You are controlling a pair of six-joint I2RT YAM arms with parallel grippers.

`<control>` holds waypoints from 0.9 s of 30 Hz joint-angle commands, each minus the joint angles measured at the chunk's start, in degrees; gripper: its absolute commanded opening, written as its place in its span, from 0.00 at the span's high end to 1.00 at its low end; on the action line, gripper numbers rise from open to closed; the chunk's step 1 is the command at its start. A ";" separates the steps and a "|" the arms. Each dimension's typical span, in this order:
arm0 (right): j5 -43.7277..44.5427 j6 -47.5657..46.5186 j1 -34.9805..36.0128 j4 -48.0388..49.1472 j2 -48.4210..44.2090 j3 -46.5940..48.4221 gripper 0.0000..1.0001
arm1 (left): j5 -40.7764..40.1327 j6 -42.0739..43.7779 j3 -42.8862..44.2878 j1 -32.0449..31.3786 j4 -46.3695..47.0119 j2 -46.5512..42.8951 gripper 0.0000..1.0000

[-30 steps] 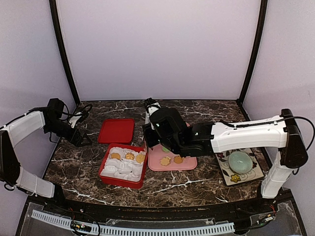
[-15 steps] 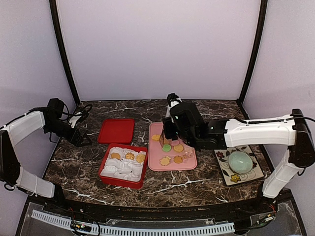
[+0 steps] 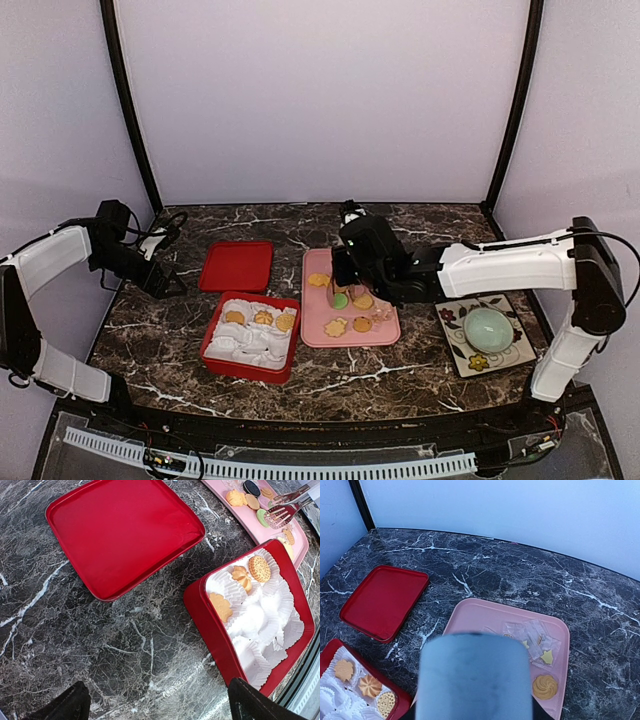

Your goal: Pack the cookies

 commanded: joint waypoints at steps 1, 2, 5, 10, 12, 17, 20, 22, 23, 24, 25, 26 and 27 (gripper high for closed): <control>-0.90 1.19 -0.68 4.52 0.58 -0.59 0.57 | -0.03 0.00 0.50 0.34 -1.16 -1.20 0.01; -1.03 1.35 -0.77 4.65 0.69 -0.70 0.56 | 0.05 -0.01 0.44 0.35 -1.18 -1.13 0.01; -1.56 1.92 -0.97 4.90 1.05 -0.94 0.56 | 0.15 -0.01 0.51 0.35 -1.11 -1.20 0.01; -2.29 2.46 -1.06 5.02 1.76 -0.95 0.56 | 0.03 -0.18 0.47 0.38 -0.96 -1.03 0.01; -2.35 2.72 -1.06 4.94 2.01 -2.21 0.56 | 0.16 -0.24 0.50 0.38 -0.96 -0.98 0.01; -2.42 3.09 -1.06 4.93 2.13 -3.36 0.56 | 0.17 -0.27 0.59 0.38 -0.93 -1.02 0.01; -2.71 3.42 -1.06 5.12 1.79 -3.95 0.57 | 0.16 -0.25 0.57 0.38 -0.94 -1.02 0.01; -2.79 3.53 -1.06 5.11 1.61 -4.23 0.58 | 0.18 -0.35 0.58 0.34 -0.92 -0.98 0.01; -2.72 3.54 -1.05 5.03 1.49 -4.30 0.60 | 0.31 -0.43 0.59 0.38 -0.94 -0.94 0.01; -2.54 3.54 -1.00 4.92 1.31 -4.25 0.63 | 0.34 -0.44 0.60 0.38 -0.96 -0.93 0.01; -2.48 3.54 -0.98 4.81 1.14 -4.20 0.66 | 0.39 -0.45 0.60 0.38 -0.92 -0.93 0.01; -2.35 3.42 -0.97 4.69 1.01 -4.14 0.69 | 0.34 -0.40 0.56 0.38 -0.92 -0.92 0.01; -2.18 3.17 -1.01 4.62 0.87 -3.98 0.71 | 0.31 -0.40 0.57 0.38 -0.99 -1.01 0.01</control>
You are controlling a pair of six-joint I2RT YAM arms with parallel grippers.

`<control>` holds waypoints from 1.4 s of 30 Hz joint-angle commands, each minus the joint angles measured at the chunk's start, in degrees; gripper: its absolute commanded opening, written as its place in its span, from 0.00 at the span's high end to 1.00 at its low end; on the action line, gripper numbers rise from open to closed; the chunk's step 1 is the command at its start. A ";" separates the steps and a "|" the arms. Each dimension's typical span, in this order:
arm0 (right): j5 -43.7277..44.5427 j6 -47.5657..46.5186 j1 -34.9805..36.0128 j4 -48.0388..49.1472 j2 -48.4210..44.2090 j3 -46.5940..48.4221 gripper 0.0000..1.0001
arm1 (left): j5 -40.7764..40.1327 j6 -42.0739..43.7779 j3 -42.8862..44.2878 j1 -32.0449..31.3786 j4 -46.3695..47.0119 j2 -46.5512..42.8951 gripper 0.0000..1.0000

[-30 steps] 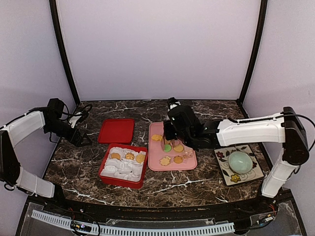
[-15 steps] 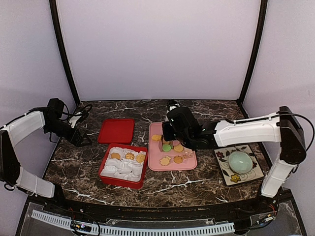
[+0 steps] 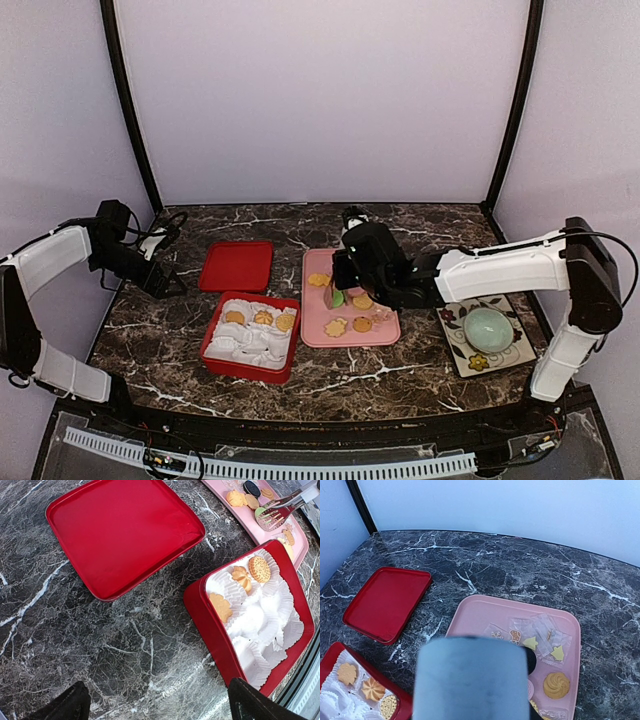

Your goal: Pack the cookies

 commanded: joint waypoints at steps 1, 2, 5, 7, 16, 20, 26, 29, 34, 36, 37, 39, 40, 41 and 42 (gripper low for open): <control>0.01 0.20 -0.19 -0.60 -0.45 -0.69 0.73 | 0.23 -0.15 0.56 0.37 -1.05 -1.10 0.01; 0.08 -0.06 -0.16 -0.84 -0.50 -0.30 0.74 | 0.19 -0.10 0.60 0.38 -1.03 -1.18 0.01; 0.41 -0.89 0.05 -1.33 -0.56 0.84 0.75 | 0.06 -0.05 0.59 0.38 -1.01 -1.36 0.01; 1.00 -1.73 0.69 -1.79 -0.69 1.39 0.75 | 0.20 -0.13 0.62 0.38 -1.03 -1.31 0.01; 3.92 -8.07 8.21 -4.95 -1.92 13.09 0.76 | 0.46 -0.32 0.91 0.37 -1.00 -0.78 0.01; 3.19 -9.72 12.10 -5.28 -1.15 17.28 0.76 | 0.32 -0.31 0.70 0.38 -0.81 -0.76 0.01; 0.37 -10.96 16.62 -5.89 5.33 24.95 0.76 | 0.32 -0.46 0.43 0.38 -0.57 -0.58 0.01; -1.33 -11.74 17.91 -6.21 9.75 29.94 0.76 | 0.19 -0.42 0.33 0.38 -0.72 -0.66 0.01; -4.06 -13.08 18.97 -7.40 17.47 38.27 0.76 | 0.25 -0.39 0.07 0.38 -0.78 -1.02 0.01; -4.83 -13.31 19.02 -7.92 20.15 40.90 0.76 | 0.23 -0.36 0.00 0.38 -0.84 -1.17 0.01; -5.06 -13.39 19.00 -8.18 21.12 41.94 0.76 | 0.23 -0.29 -0.03 0.38 -0.83 -1.26 0.01; -5.39 -13.50 19.05 -8.37 22.86 43.57 0.76 | 0.18 -0.19 -0.13 0.38 -0.86 -1.44 0.01; -5.61 -13.54 19.01 -8.50 23.68 44.24 0.76 | 0.15 -0.16 -0.18 0.38 -0.79 -1.50 0.01; -5.82 -13.50 19.00 -8.61 24.17 44.85 0.76 | 0.02 -0.14 -0.30 0.38 -0.75 -1.54 0.01; -5.89 -13.43 19.00 -8.89 24.48 45.31 0.76 | -0.01 -0.11 -0.35 0.38 -0.74 -1.58 0.01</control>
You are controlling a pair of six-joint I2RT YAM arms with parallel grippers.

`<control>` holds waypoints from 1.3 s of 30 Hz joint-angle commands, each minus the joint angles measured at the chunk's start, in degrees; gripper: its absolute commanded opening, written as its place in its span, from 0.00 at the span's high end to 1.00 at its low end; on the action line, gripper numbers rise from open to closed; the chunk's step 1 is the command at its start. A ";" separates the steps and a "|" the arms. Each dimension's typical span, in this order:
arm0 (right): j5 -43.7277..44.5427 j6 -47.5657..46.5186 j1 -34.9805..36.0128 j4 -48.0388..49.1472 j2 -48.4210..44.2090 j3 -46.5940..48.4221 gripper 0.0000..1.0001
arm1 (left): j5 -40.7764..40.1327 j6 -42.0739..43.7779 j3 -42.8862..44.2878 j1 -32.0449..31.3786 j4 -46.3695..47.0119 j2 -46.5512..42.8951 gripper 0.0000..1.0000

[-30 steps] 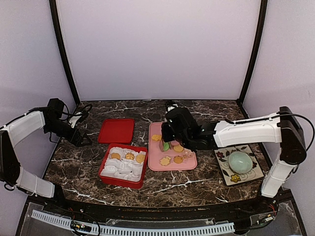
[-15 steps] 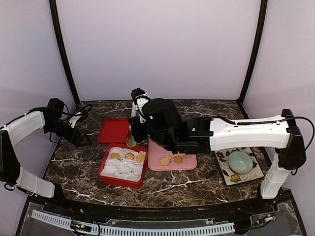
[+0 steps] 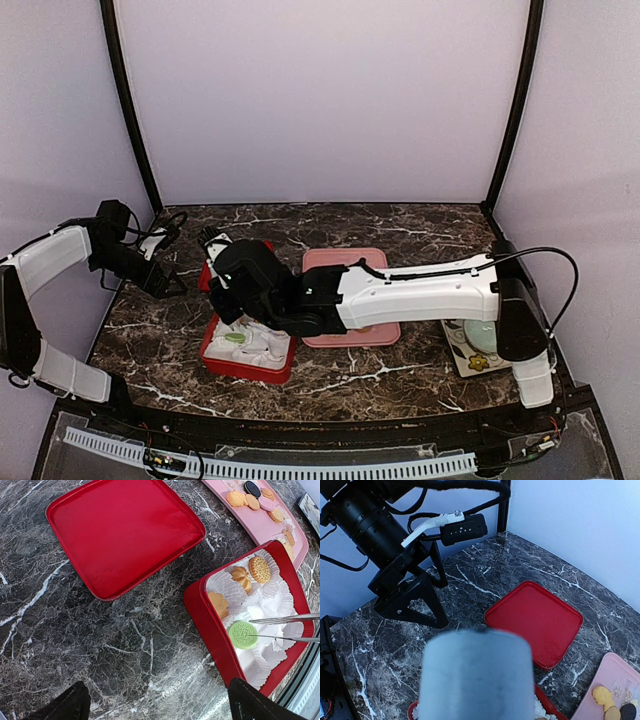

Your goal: Pack the cookies

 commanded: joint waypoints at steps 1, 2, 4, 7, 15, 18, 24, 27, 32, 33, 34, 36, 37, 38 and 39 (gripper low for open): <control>-0.92 -0.61 0.31 1.29 0.79 4.35 0.76 | -0.01 0.15 -0.38 0.38 -0.77 -1.65 0.01; -0.76 -0.60 0.31 1.18 0.61 4.30 0.76 | 0.09 0.17 -0.53 0.35 -0.74 -1.66 0.01; 0.07 -0.88 0.31 1.18 -0.18 3.73 0.76 | 0.17 0.17 -0.62 0.38 -0.65 -1.66 0.01; 2.20 -1.92 0.17 1.76 -2.34 2.04 0.75 | 0.18 0.11 -0.73 0.38 -0.34 -1.49 0.01; 6.80 -1.64 -3.82 3.46 -11.12 -7.70 0.75 | 0.39 -0.11 -0.51 0.37 -0.38 -1.52 0.01; 8.33 -0.48 -6.39 5.03 -15.46 -14.05 0.76 | -0.18 0.24 -0.66 0.38 -0.50 -1.73 0.01; 9.87 3.26 -10.70 5.75 -22.63 -24.99 0.75 | 0.00 0.09 -0.52 0.38 -0.33 -1.66 0.01; 9.84 5.29 -10.84 5.09 -25.32 -29.46 0.75 | 0.21 0.01 -0.13 0.36 -0.50 -1.49 0.01; 9.19 9.88 -10.18 4.03 -29.14 -35.29 0.71 | 0.41 -0.12 0.07 0.37 -0.50 -0.98 0.01; 9.11 10.61 -10.07 3.94 -29.76 -36.29 0.70 | 0.44 -0.18 0.08 0.38 -0.60 -0.87 0.01; 9.06 11.32 -9.92 3.90 -30.24 -37.15 0.68 | 0.49 -0.17 0.16 0.36 -0.66 -0.87 0.01; 9.06 12.34 -9.54 3.64 -30.48 -38.25 0.66 | 0.48 -0.18 0.17 0.38 -0.72 -0.95 0.01; 8.97 12.65 -9.31 3.47 -30.42 -38.71 0.64 | 0.43 -0.18 0.12 0.38 -0.72 -1.02 0.01; 8.95 12.89 -9.09 3.27 -30.47 -38.99 0.62 | 0.39 -0.23 0.16 0.37 -0.68 -1.04 0.01; 8.95 13.11 -8.85 3.00 -30.46 -39.05 0.60 | 0.43 -0.26 0.14 0.36 -0.71 -1.04 0.01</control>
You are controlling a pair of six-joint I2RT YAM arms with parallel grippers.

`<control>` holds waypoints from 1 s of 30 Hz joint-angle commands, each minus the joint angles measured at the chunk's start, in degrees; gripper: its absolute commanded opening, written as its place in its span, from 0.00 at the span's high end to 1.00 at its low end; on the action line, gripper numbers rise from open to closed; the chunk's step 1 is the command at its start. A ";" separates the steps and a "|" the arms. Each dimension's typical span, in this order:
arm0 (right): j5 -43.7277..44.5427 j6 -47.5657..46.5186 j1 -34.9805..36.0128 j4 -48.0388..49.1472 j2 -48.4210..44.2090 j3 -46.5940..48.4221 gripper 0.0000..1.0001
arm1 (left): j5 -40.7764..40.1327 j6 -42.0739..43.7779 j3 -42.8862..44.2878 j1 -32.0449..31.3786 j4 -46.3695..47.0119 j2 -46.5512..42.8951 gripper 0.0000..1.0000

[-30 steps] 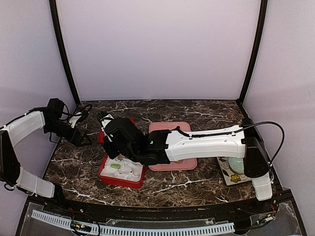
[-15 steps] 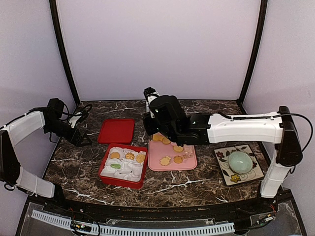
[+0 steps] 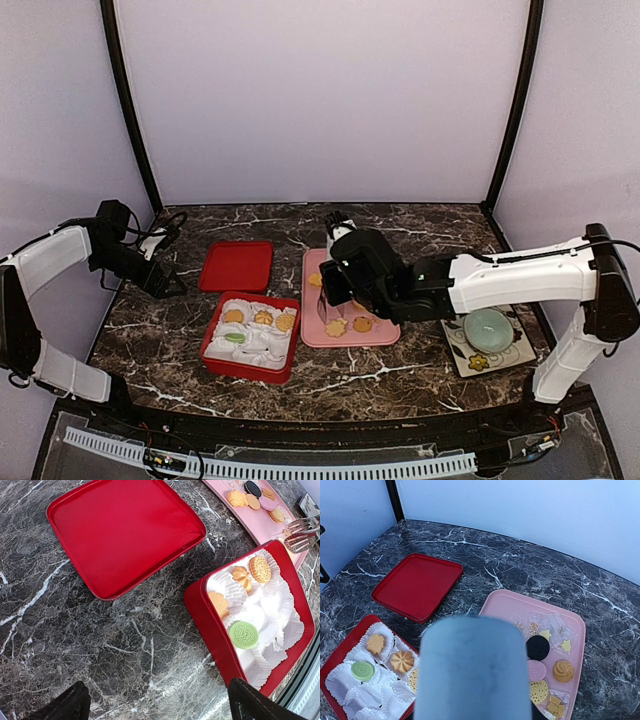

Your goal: Pack the cookies

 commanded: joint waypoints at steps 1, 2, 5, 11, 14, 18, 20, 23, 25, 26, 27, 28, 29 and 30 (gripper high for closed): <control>0.55 3.24 1.29 1.18 -1.87 -0.84 0.59 | 0.63 -0.27 0.14 0.38 -0.70 -1.04 0.01; 0.54 3.50 1.47 1.05 -1.88 -0.86 0.58 | 0.67 -0.27 0.17 0.38 -0.70 -1.04 0.01; 0.79 4.47 1.73 0.68 -1.87 -0.80 0.57 | 0.81 -0.45 0.31 0.36 -0.77 -0.95 0.01; 1.75 5.21 1.85 0.27 -1.59 -3.45 0.57 | 0.74 -0.37 0.63 0.38 -1.03 -1.09 0.01; 2.87 5.08 1.85 -0.88 -1.42 -3.48 0.57 | 0.69 -0.36 0.70 0.38 -1.05 -1.13 0.01; 3.24 4.90 1.84 -1.09 -1.40 -3.57 0.57 | 0.91 -0.53 0.76 0.38 -1.00 -0.97 0.01; 3.08 4.98 1.88 -0.94 -1.18 -3.44 0.57 | 0.95 -0.62 0.85 0.37 -0.88 -0.87 0.01; 2.60 4.86 1.92 -0.74 -0.71 -2.73 0.59 | 0.98 -0.63 1.00 0.33 -1.03 -0.77 0.01; 2.56 4.59 2.11 -0.80 -0.47 -2.05 0.62 | 0.96 -0.55 1.08 0.38 -1.05 -0.78 0.01; 2.58 4.36 2.18 -0.87 -0.49 -1.72 0.64 | 0.87 -0.54 1.21 0.38 -1.07 -0.78 0.01; 2.73 4.15 2.27 -1.00 -0.54 -1.61 0.66 | 0.83 -0.54 1.22 0.38 -1.06 -0.78 0.01; 2.87 3.97 2.32 -1.34 -0.72 -1.59 0.68 | 0.83 -0.54 1.17 0.33 -1.00 -0.78 0.01; 3.09 3.69 2.47 -1.57 -0.84 0.25 0.69 | 0.88 -0.53 1.16 0.38 -0.98 -0.70 0.01; 3.25 3.29 2.54 -1.65 -1.18 0.90 0.70 | 0.97 -0.54 1.19 0.38 -0.96 -0.62 0.01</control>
